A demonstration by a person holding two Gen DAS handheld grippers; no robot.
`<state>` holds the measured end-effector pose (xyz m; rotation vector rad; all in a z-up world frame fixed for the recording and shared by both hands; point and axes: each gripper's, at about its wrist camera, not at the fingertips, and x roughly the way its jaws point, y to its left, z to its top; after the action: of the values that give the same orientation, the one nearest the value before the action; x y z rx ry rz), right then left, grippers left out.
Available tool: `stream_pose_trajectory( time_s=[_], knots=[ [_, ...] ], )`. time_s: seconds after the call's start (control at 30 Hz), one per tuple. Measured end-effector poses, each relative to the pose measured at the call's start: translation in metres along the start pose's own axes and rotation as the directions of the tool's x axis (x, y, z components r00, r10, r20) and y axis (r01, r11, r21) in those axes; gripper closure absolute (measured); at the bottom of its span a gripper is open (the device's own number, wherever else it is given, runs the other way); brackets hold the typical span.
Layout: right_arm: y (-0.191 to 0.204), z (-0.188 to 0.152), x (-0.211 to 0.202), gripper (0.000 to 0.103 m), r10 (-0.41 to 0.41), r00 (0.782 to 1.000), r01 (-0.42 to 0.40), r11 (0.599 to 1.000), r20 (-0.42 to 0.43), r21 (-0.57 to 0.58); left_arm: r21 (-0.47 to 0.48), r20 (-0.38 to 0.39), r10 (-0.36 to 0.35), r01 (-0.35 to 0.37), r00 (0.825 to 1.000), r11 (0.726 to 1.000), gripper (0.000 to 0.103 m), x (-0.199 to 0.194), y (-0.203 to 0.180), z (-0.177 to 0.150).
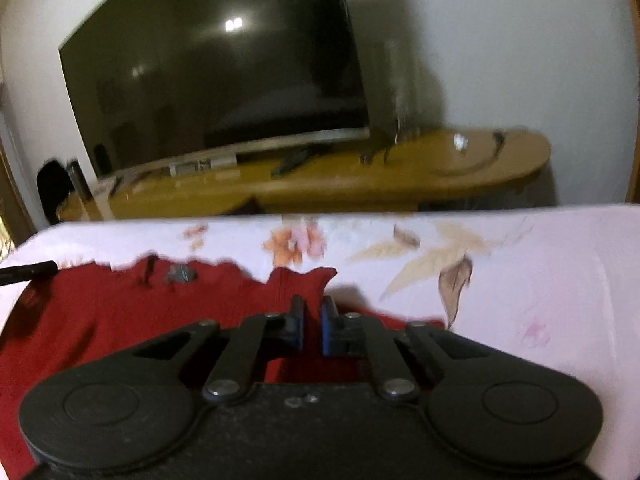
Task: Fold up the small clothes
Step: 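Lay the hem down over the collar with both tools and release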
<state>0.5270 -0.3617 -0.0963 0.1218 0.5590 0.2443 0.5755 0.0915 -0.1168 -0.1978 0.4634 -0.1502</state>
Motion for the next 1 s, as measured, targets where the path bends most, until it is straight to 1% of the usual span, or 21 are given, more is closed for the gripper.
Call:
stream_pose_trajectory(
  time_s=[0.1,0.23,0.3,0.33,0.37,0.4,0.43,0.47,0.53,0.57,0.6,0.63,0.7,0.73,0.77,0.8,0.83,0.87,0.93,0.97,1.0],
  knots=[
    [0.003,0.007,-0.009,0.095,0.005,0.998,-0.005,1.000,0.056,-0.012,-0.013,0.021,-0.011,0.011,1.000,1.000,0.102,0.001,0.002,0.002],
    [0.002,0.017,-0.011,0.095,0.003,0.995,-0.002,1.000,0.100,-0.009,-0.043,0.088,-0.006,0.010,0.996,0.999,0.102,-0.001,0.006,0.007],
    [-0.003,0.016,-0.006,0.095,-0.011,0.995,0.011,1.000,0.103,0.006,-0.034,0.077,0.018,-0.016,0.997,0.999,0.102,0.006,0.005,0.004],
    [-0.006,0.015,-0.002,0.095,-0.021,0.995,0.019,1.000,0.094,0.016,-0.013,0.033,0.046,-0.046,0.998,0.999,0.102,0.016,0.004,0.000],
    [-0.009,0.011,0.006,0.095,-0.042,0.997,0.041,0.999,0.071,0.025,-0.014,-0.040,0.071,-0.071,0.997,0.997,0.102,0.028,0.004,-0.003],
    [-0.012,0.007,0.017,0.095,-0.073,0.997,0.073,0.997,0.028,0.031,-0.024,-0.119,0.094,-0.098,0.988,0.995,0.102,0.040,0.005,-0.002],
    [-0.014,0.001,0.028,0.095,-0.108,0.994,0.109,0.994,-0.027,0.031,-0.022,-0.172,0.126,-0.132,0.977,0.991,0.102,0.050,0.006,-0.001],
    [-0.018,-0.004,0.040,0.095,-0.135,0.987,0.138,0.990,-0.083,0.034,-0.015,-0.188,0.142,-0.148,0.972,0.989,0.102,0.054,0.006,0.000],
    [-0.020,-0.002,0.039,0.092,-0.132,0.989,0.136,0.989,-0.070,0.055,0.009,-0.208,0.151,-0.153,0.966,0.988,0.102,0.058,0.003,0.001],
    [-0.020,-0.001,0.039,0.093,-0.144,0.987,0.148,0.988,-0.073,0.049,0.011,-0.210,0.151,-0.152,0.966,0.988,0.102,0.058,0.003,0.002],
    [-0.020,-0.001,0.040,0.091,-0.146,0.986,0.149,0.988,-0.078,0.042,0.002,-0.208,0.144,-0.147,0.967,0.989,0.102,0.056,0.004,0.003],
    [-0.019,-0.001,0.038,0.086,-0.141,0.987,0.145,0.989,-0.079,0.040,-0.017,-0.186,0.139,-0.145,0.973,0.989,0.102,0.050,0.007,0.005],
    [-0.016,0.003,0.023,0.078,-0.161,0.986,0.162,0.986,-0.033,0.032,-0.041,-0.114,0.153,-0.158,0.982,0.987,0.102,0.030,0.008,0.010],
    [-0.012,0.004,0.014,0.078,-0.160,0.987,0.160,0.987,-0.004,0.027,-0.047,-0.078,0.150,-0.154,0.986,0.987,0.102,0.018,0.007,0.013],
    [-0.007,0.007,0.005,0.078,-0.141,0.990,0.141,0.990,0.016,0.019,-0.038,-0.053,0.136,-0.138,0.989,0.990,0.102,0.010,0.002,0.015],
    [-0.001,0.010,-0.002,0.078,-0.114,0.993,0.113,0.993,0.025,0.015,-0.015,-0.033,0.098,-0.099,0.995,0.995,0.102,0.001,-0.009,0.016],
    [0.007,0.011,-0.006,0.078,-0.070,0.997,0.070,0.997,0.025,0.011,0.026,-0.033,0.052,-0.051,0.998,0.998,0.102,-0.002,-0.024,0.016],
    [0.018,0.012,-0.004,0.078,-0.009,1.000,0.009,1.000,0.009,-0.005,0.081,-0.054,0.006,-0.002,0.999,0.997,0.102,-0.002,-0.041,0.014],
    [0.049,0.009,0.009,0.078,0.067,0.997,-0.069,0.995,-0.041,-0.066,0.205,-0.111,-0.085,0.106,0.990,0.973,0.102,0.005,-0.084,0.004],
    [0.068,0.006,0.018,0.079,0.094,0.994,-0.101,0.989,-0.064,-0.107,0.243,-0.135,-0.110,0.140,0.985,0.960,0.101,0.009,-0.098,-0.001],
    [0.084,0.003,0.027,0.079,0.104,0.991,-0.116,0.983,-0.087,-0.144,0.267,-0.160,-0.116,0.156,0.980,0.951,0.101,0.015,-0.108,-0.006]
  ],
)
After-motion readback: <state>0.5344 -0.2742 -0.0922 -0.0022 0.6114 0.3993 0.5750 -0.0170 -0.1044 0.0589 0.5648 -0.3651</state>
